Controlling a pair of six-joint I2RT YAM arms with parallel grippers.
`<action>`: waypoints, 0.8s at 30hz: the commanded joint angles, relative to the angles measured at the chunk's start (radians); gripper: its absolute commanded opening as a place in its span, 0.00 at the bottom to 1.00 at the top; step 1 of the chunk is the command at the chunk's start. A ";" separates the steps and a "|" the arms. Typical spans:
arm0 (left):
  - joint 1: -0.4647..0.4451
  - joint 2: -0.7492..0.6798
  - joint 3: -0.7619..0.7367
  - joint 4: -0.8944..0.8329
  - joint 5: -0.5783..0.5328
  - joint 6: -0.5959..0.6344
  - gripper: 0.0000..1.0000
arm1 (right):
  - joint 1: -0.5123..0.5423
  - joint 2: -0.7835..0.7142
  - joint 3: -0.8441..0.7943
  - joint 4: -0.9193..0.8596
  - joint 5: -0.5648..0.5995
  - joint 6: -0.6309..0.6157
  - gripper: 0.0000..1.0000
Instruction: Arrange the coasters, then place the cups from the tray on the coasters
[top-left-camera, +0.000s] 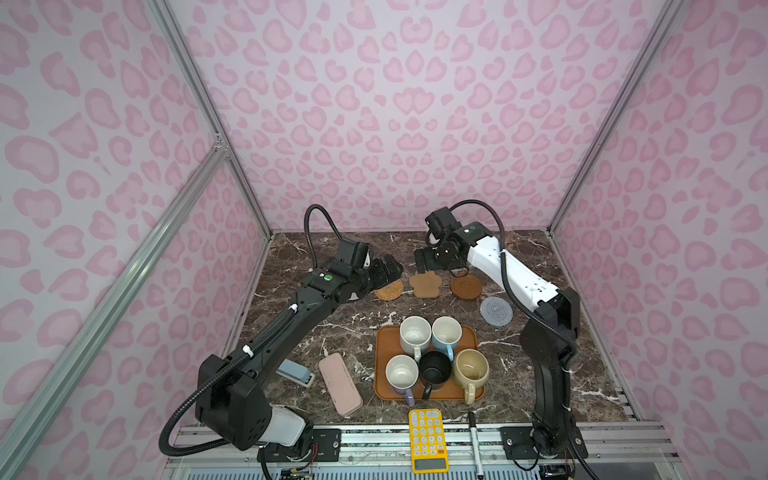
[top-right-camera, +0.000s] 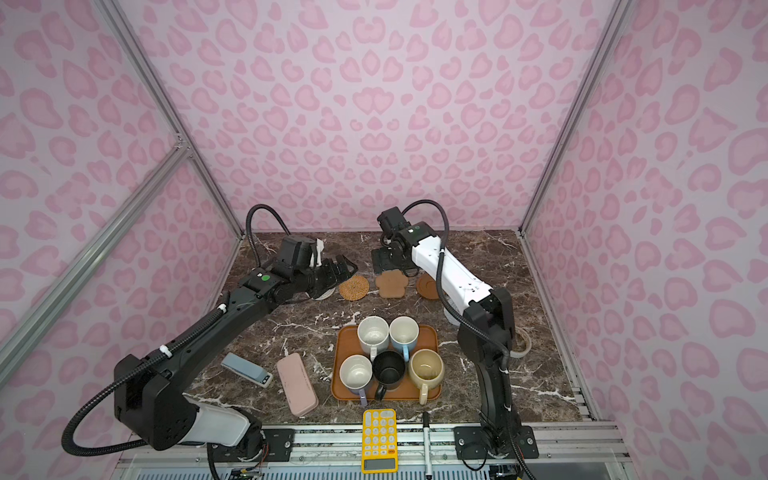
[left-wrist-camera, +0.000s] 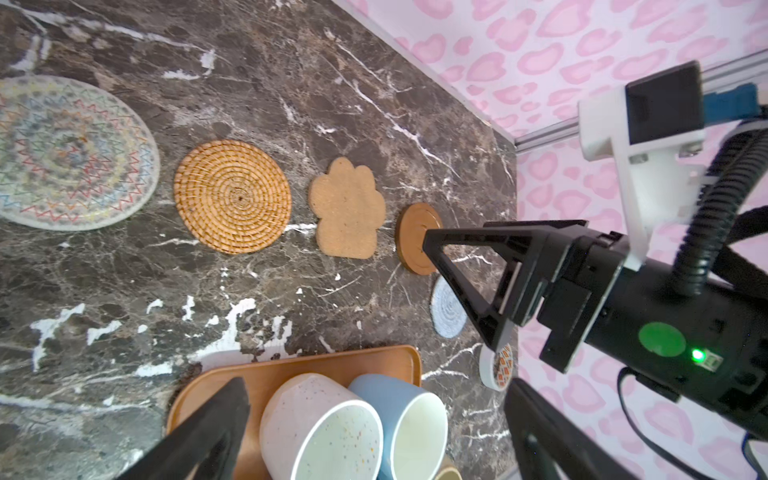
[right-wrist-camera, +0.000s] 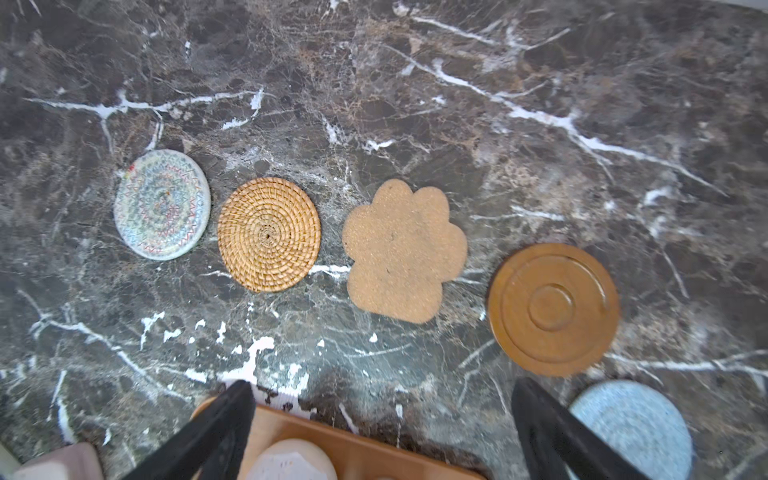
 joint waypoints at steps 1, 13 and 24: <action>-0.022 -0.040 -0.004 -0.018 0.030 -0.003 0.98 | -0.028 -0.096 -0.116 0.059 -0.058 0.022 0.99; -0.077 0.022 0.058 0.028 0.112 -0.001 0.98 | -0.216 -0.338 -0.514 0.164 -0.152 0.023 0.98; -0.111 0.261 0.245 0.029 0.090 -0.017 0.98 | -0.390 -0.215 -0.519 0.201 -0.204 -0.077 0.85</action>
